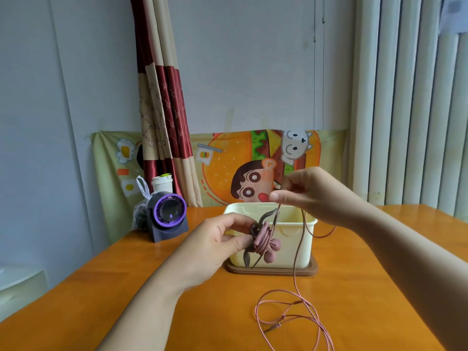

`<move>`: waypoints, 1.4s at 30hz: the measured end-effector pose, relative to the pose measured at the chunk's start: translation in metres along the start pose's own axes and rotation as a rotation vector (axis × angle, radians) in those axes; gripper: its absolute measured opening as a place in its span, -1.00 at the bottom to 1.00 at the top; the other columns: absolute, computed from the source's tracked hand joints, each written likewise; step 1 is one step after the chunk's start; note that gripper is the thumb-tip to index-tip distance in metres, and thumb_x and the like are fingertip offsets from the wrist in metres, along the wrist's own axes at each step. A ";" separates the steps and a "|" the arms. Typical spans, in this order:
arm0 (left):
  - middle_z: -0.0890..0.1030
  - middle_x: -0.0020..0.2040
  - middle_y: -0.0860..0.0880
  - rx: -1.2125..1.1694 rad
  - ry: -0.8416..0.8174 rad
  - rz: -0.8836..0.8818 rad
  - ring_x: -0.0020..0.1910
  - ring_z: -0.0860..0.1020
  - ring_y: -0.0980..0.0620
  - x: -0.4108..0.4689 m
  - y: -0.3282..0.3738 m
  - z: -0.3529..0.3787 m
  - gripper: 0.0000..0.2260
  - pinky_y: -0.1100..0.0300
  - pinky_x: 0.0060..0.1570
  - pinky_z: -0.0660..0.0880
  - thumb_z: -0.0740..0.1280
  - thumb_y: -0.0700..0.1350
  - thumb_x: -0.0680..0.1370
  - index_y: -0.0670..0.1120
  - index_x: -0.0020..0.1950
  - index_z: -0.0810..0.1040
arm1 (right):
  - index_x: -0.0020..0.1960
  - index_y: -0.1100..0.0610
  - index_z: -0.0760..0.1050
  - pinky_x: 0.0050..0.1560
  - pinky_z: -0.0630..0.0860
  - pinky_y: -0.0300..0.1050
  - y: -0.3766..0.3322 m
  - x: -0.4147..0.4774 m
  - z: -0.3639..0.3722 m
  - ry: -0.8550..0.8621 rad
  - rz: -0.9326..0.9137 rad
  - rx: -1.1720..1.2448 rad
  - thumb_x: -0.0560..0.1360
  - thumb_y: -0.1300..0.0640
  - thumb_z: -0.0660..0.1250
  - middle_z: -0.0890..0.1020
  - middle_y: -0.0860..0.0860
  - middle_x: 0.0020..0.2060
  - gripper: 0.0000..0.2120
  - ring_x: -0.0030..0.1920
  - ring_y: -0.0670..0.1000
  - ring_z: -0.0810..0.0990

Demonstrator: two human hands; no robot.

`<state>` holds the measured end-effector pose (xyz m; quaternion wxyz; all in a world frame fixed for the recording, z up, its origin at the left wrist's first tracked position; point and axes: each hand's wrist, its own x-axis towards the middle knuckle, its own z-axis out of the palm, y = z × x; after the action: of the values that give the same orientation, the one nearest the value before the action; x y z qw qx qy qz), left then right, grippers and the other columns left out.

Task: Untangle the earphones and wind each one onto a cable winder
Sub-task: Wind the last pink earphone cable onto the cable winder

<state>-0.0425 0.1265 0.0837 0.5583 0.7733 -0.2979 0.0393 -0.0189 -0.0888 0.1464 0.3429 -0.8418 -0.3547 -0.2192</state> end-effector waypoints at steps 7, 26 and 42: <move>0.64 0.13 -0.25 -0.447 0.123 -0.005 0.11 0.57 -0.25 0.008 -0.001 0.012 -0.77 -0.20 0.31 0.35 0.43 -0.14 0.45 -0.12 0.09 0.66 | -0.01 0.29 0.58 0.07 0.53 0.20 0.027 -0.013 0.059 -0.239 0.234 0.760 0.47 -0.18 0.33 0.64 0.16 -0.15 -0.51 -0.11 0.16 0.59; 0.62 0.00 -0.11 -1.297 0.779 -0.022 0.01 0.58 -0.01 0.042 -0.028 -0.010 -0.83 0.07 -0.12 0.64 0.22 -0.19 0.63 -0.19 0.16 0.53 | -0.09 0.17 0.51 -0.48 0.06 -0.28 0.075 -0.043 0.070 -0.215 0.774 1.168 0.42 -0.10 0.35 0.19 -0.07 -0.47 -0.68 -0.46 -0.11 0.06; 0.62 0.07 -0.07 -1.348 0.961 0.097 0.01 0.59 0.02 0.036 -0.024 -0.045 -0.70 0.16 -0.23 0.62 0.23 -0.17 0.64 -0.21 0.36 0.46 | -0.18 0.06 0.53 -0.31 0.57 -0.15 0.143 -0.071 0.074 0.114 0.890 -0.609 0.52 0.05 0.29 0.57 -0.05 -0.33 -0.87 -0.29 -0.01 0.57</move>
<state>0.0118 0.1558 0.0943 0.9662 0.1584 -0.0195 0.2024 0.0513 -0.1398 -0.0073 0.1618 -0.9588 0.1346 -0.1908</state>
